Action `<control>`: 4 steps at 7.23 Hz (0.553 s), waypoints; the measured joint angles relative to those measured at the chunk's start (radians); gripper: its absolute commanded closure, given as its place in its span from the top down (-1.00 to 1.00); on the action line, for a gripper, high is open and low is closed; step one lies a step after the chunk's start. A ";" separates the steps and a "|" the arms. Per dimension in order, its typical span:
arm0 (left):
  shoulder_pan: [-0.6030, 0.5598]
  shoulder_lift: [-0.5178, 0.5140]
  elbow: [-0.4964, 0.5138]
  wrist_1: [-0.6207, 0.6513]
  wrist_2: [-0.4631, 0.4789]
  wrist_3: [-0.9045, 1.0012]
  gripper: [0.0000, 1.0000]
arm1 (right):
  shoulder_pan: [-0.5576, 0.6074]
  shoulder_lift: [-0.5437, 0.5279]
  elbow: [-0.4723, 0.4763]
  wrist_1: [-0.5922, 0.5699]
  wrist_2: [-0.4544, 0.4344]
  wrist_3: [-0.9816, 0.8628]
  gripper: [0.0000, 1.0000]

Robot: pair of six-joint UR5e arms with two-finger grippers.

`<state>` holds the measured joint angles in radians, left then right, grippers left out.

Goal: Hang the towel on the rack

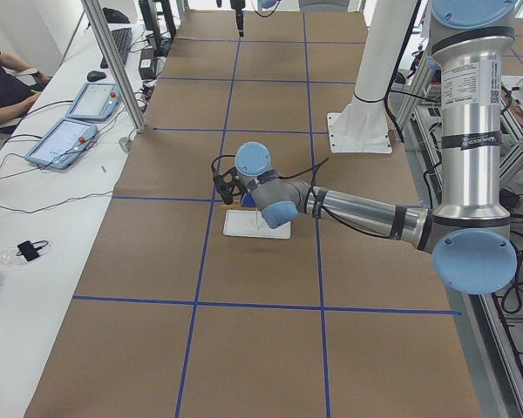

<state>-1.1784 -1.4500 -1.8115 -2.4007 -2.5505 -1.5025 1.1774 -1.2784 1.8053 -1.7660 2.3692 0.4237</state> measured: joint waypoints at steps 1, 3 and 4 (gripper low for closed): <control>-0.001 0.022 0.034 -0.006 0.010 0.051 -1.00 | 0.000 0.002 0.001 -0.001 0.000 0.001 1.00; -0.006 0.050 0.086 -0.011 0.017 0.132 -1.00 | 0.000 0.009 0.004 -0.001 0.001 0.007 1.00; -0.006 0.060 0.102 -0.012 0.022 0.157 -1.00 | 0.000 0.011 0.008 -0.002 0.001 0.012 1.00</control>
<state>-1.1846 -1.3901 -1.7093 -2.4126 -2.5283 -1.3458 1.1771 -1.2670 1.8130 -1.7675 2.3704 0.4356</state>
